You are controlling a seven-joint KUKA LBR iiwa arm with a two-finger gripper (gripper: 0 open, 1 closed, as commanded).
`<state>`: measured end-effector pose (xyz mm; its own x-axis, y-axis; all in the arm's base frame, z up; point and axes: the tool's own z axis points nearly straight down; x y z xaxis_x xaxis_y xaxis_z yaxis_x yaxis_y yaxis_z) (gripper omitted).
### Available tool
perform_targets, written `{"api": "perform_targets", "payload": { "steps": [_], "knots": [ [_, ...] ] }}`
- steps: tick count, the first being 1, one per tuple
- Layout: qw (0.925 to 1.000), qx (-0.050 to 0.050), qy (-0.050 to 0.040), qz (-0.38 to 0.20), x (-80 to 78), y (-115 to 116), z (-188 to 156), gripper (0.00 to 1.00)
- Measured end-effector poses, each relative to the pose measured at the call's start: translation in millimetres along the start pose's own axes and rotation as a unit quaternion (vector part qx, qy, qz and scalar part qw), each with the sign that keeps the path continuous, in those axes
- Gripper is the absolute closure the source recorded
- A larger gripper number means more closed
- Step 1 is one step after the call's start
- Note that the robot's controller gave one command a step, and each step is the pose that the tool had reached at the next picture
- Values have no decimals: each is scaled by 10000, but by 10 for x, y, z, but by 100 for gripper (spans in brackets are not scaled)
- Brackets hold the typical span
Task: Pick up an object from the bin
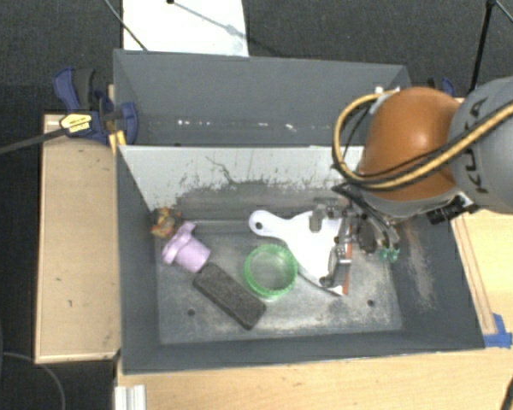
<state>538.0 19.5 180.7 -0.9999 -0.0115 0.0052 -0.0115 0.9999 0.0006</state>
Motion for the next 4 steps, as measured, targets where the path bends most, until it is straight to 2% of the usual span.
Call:
{"api": "perform_targets", "payload": {
  "steps": [1,2,3,4],
  "knots": [
    [10000,-1,-42,3,-16,-1,-46,0],
    [9998,3,-53,-175,245,444,310,0],
    [9998,-12,-47,203,68,464,744,0],
    [9962,-10,-72,869,175,433,990,0]
  ]
}}
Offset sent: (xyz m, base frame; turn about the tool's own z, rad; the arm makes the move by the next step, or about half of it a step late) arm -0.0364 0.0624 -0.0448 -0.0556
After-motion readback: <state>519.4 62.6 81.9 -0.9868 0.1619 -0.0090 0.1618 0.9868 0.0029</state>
